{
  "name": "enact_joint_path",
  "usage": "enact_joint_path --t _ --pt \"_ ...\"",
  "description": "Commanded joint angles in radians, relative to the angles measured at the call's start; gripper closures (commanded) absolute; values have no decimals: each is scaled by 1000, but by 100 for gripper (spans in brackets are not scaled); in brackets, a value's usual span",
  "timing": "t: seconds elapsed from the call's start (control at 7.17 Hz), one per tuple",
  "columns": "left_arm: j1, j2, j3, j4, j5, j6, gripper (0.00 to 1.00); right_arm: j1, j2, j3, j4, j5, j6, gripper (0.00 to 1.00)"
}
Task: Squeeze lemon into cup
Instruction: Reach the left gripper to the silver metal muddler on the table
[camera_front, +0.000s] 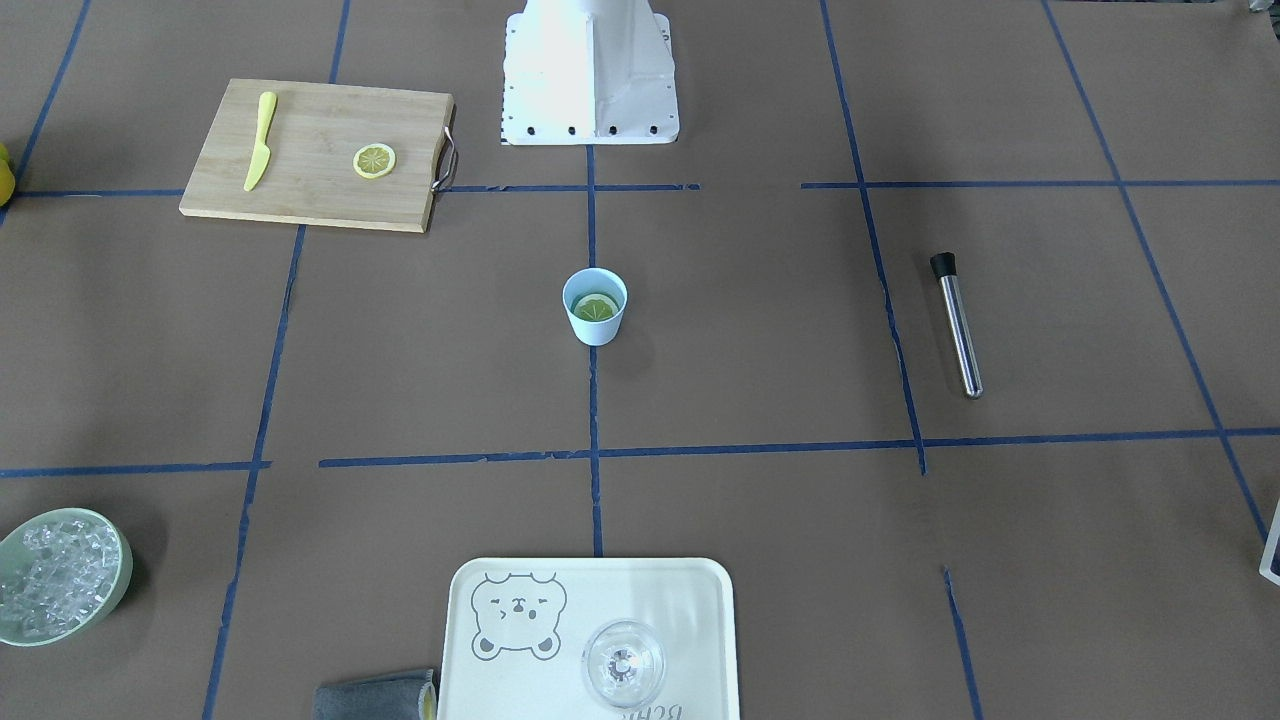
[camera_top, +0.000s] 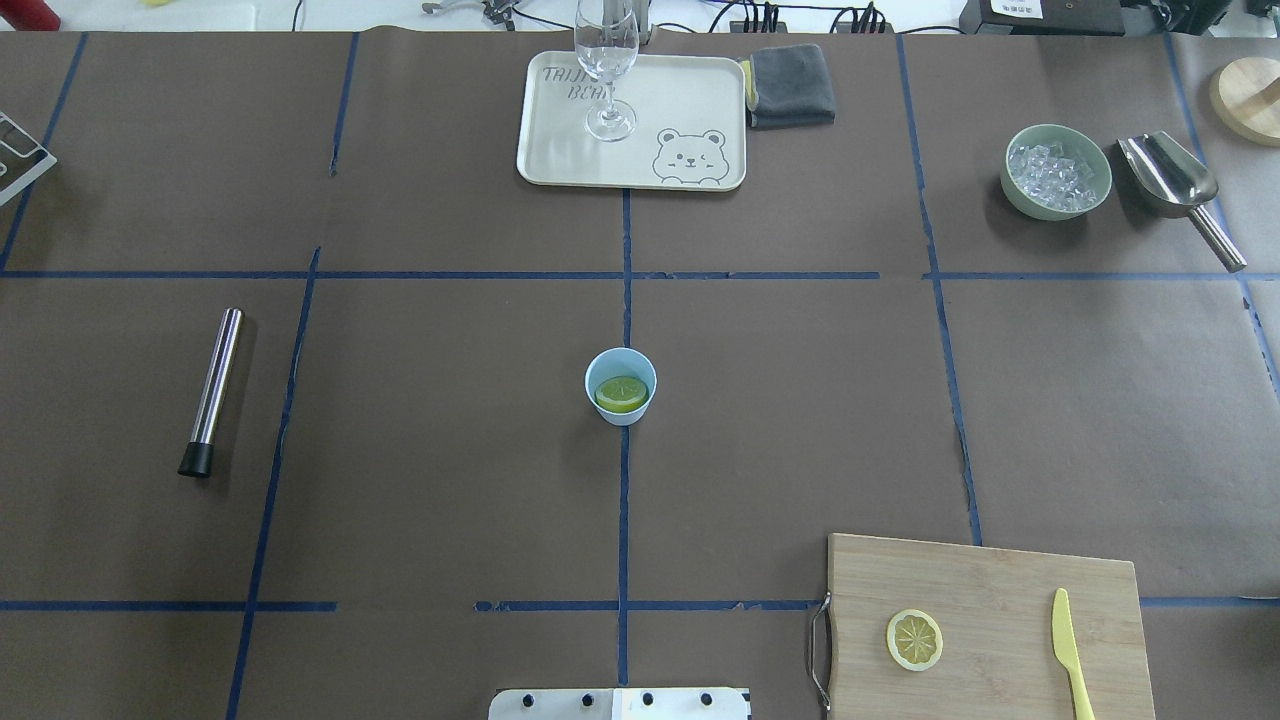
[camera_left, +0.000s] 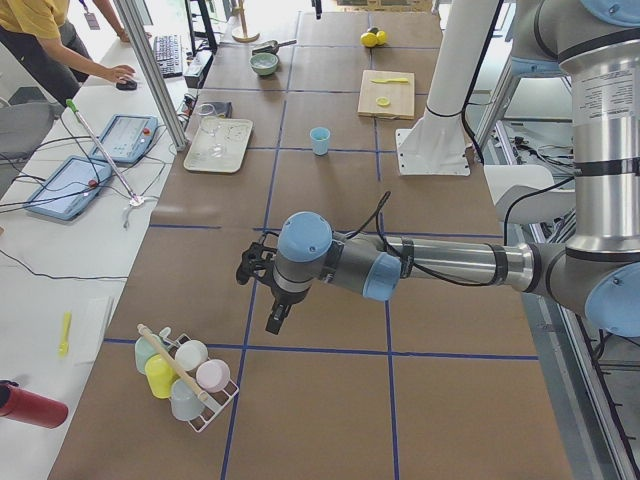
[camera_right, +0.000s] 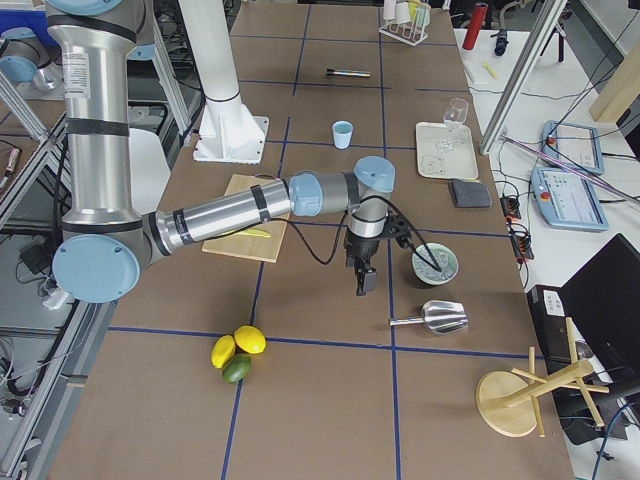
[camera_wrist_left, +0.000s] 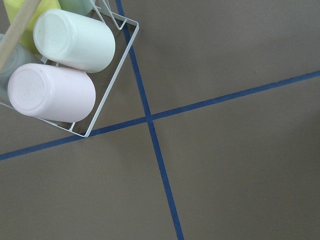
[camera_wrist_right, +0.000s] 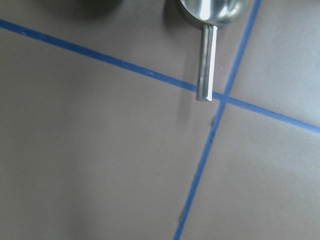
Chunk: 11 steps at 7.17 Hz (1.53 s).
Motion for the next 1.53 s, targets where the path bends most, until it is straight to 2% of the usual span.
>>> enact_joint_path --t 0.0,0.14,0.28,0.42,0.7,0.84,1.12,1.26,1.4 --pt "99 -58 -9 -5 9 -133 0 120 -65 0 5 72 -77 0" --pt "229 -107 -14 -8 9 -400 0 120 -65 -1 5 69 -77 0" --pt "322 -158 -23 -12 29 -525 0 120 -65 -3 5 69 -77 0" --pt "388 -234 -12 -12 29 -613 0 120 -74 -4 5 72 -75 0" --pt "410 -432 12 -44 24 -625 0 120 -99 -4 6 72 -71 0" --pt "413 -440 19 -92 24 -620 0 120 -99 -6 6 69 -71 0" --pt "416 -385 55 -330 26 -637 0 120 -100 -6 6 71 -72 0" --pt "431 -362 72 -410 32 -638 0 120 -100 -6 6 71 -71 0" --pt "463 -335 74 -410 103 -658 0 120 -102 -9 6 71 -63 0"
